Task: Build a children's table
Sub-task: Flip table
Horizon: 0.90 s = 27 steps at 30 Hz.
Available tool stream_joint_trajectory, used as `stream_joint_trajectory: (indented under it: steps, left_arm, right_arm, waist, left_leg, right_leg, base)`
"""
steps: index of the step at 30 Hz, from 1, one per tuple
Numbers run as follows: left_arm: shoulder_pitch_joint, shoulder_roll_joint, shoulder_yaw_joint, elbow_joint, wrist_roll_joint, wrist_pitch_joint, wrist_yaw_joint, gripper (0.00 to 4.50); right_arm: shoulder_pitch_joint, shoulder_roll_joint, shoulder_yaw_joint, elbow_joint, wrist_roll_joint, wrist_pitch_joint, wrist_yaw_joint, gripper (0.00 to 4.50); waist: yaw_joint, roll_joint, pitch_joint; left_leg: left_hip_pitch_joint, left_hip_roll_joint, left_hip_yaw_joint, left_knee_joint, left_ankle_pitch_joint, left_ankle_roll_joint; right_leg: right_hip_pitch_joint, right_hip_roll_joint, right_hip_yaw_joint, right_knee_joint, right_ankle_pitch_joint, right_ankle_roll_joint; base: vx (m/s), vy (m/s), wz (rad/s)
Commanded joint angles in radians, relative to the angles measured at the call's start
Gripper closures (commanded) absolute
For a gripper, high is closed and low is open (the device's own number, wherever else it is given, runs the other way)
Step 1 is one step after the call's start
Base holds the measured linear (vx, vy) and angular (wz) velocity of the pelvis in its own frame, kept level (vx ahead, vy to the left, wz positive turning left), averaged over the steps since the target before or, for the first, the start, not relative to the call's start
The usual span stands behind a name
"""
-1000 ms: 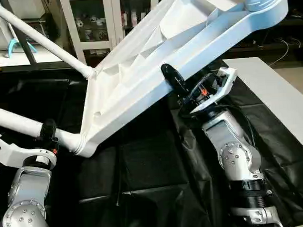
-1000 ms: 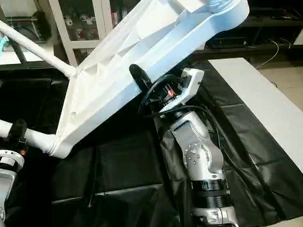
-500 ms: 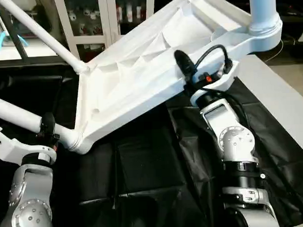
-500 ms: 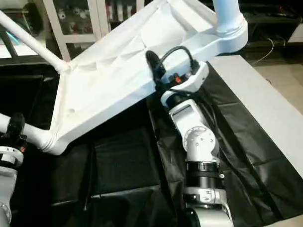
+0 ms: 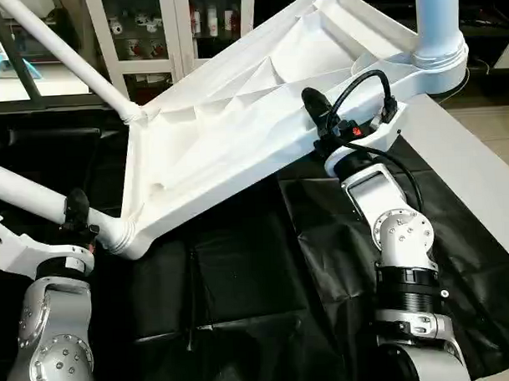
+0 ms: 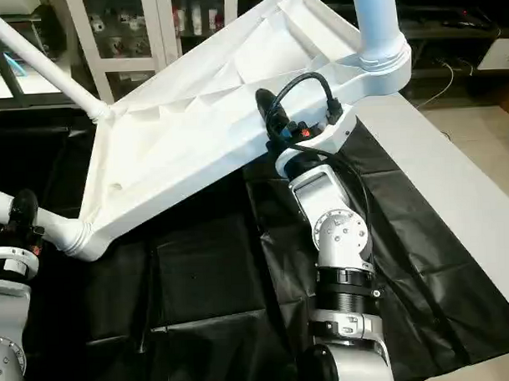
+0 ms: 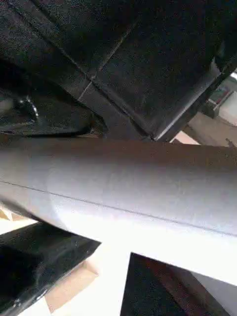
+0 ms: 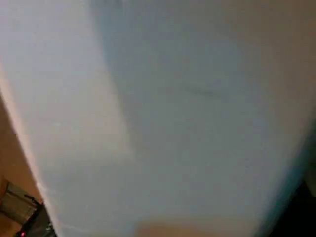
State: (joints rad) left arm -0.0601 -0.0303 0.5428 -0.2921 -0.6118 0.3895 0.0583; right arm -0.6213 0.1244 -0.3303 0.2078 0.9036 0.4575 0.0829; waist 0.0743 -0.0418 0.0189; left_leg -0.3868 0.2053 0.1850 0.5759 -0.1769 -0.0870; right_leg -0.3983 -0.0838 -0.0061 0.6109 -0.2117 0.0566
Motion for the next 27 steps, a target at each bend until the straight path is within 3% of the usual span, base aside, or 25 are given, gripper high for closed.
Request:
stream_joint_trajectory:
  steps: [1, 6, 12, 14, 16, 19, 20, 21, 25, 27]
  left_arm:
    - [0.041, -0.026, 0.008, 0.099, 0.0, 0.026, 0.025, 2.5]
    - [0.047, -0.019, 0.0, 0.099, 0.004, 0.012, 0.027, 2.5]
    - [0.056, 0.0, -0.019, 0.102, 0.04, 0.002, 0.019, 2.5]
    - [0.065, 0.013, -0.034, 0.098, 0.039, 0.002, -0.013, 1.94]
    - [0.076, 0.021, -0.049, 0.088, 0.025, 0.001, -0.054, 1.8]
    - [0.096, 0.036, -0.078, 0.062, 0.006, -0.003, -0.114, 1.57]
    - [0.099, 0.038, -0.083, 0.058, 0.005, -0.003, -0.122, 1.44]
    - [0.107, 0.041, -0.092, 0.043, -0.005, -0.003, -0.139, 1.35]
    - [0.114, 0.049, -0.097, 0.036, 0.003, -0.016, -0.148, 1.0]
    - [0.119, 0.057, -0.098, 0.035, 0.021, -0.036, -0.149, 0.94]
  right_arm:
    - [-0.023, 0.001, -0.015, 0.0, 0.01, 0.001, -0.005, 1.74]
    - [-0.031, 0.0, -0.022, 0.007, 0.01, 0.0, -0.013, 2.04]
    - [-0.04, -0.002, -0.026, 0.017, 0.007, -0.01, -0.021, 2.3]
    - [-0.06, -0.014, -0.031, 0.031, -0.001, -0.025, -0.014, 2.36]
    - [-0.079, -0.028, -0.034, 0.044, -0.012, -0.037, -0.004, 2.43]
    - [-0.119, -0.054, -0.041, 0.072, -0.031, -0.066, 0.013, 2.48]
    - [-0.127, -0.059, -0.043, 0.077, -0.035, -0.073, 0.015, 2.49]
    - [-0.159, -0.078, -0.05, 0.099, -0.048, -0.101, 0.025, 2.5]
    - [-0.22, -0.109, -0.069, 0.146, -0.065, -0.151, 0.045, 2.51]
    - [-0.253, -0.127, -0.077, 0.17, -0.075, -0.18, 0.062, 2.51]
  waist:
    - [0.001, -0.011, -0.044]
    - [0.0, -0.016, -0.044]
    - [-0.002, -0.015, -0.045]
    - [-0.002, -0.014, -0.045]
    - [-0.004, -0.015, -0.045]
    - [-0.007, -0.012, -0.051]
    - [-0.005, -0.006, -0.058]
    - [-0.007, -0.011, -0.058]
    - [-0.005, -0.023, -0.052]
    - [-0.005, -0.021, -0.049]
  left_leg:
    - [0.017, 0.007, 0.002, -0.058, -0.12, -0.018]
    - [0.017, 0.007, 0.004, -0.056, -0.12, -0.015]
    - [0.018, 0.008, 0.005, -0.054, -0.106, -0.005]
    - [0.018, 0.008, 0.005, -0.054, -0.109, -0.007]
    - [0.017, 0.006, 0.006, -0.053, -0.106, -0.011]
    - [0.017, 0.007, 0.004, -0.048, -0.059, -0.015]
    - [0.021, 0.009, 0.004, -0.04, -0.001, -0.013]
    - [0.016, 0.008, 0.003, -0.035, 0.055, -0.007]
    - [0.017, 0.006, 0.01, -0.033, 0.03, 0.011]
    - [0.019, 0.008, 0.01, -0.034, 0.003, 0.01]
  right_leg:
    - [0.03, -0.014, 0.01, -0.062, -0.023, -0.028]
    - [0.03, -0.015, 0.01, -0.062, -0.039, -0.033]
    - [0.029, -0.014, 0.01, -0.06, -0.024, -0.036]
    - [0.029, -0.014, 0.01, -0.059, -0.028, -0.039]
    - [0.028, -0.014, 0.01, -0.058, -0.032, -0.048]
    - [0.03, -0.012, 0.008, -0.048, 0.037, -0.068]
    - [0.029, -0.009, 0.007, -0.038, 0.134, -0.083]
    - [0.031, -0.004, 0.003, -0.029, 0.224, -0.099]
    - [0.034, -0.005, 0.006, -0.03, 0.233, -0.118]
    - [0.034, -0.007, 0.006, -0.031, 0.199, -0.12]
  base:
    - [0.0, 0.0, 0.0]
    - [0.0, 0.0, 0.0]
    - [0.0, 0.0, 0.0]
    - [0.0, 0.0, 0.0]
    - [0.0, 0.0, 0.0]
    - [0.0, 0.0, 0.0]
    - [0.0, 0.0, 0.0]
    - [0.0, 0.0, 0.0]
    - [0.0, 0.0, 0.0]
    - [0.0, 0.0, 0.0]
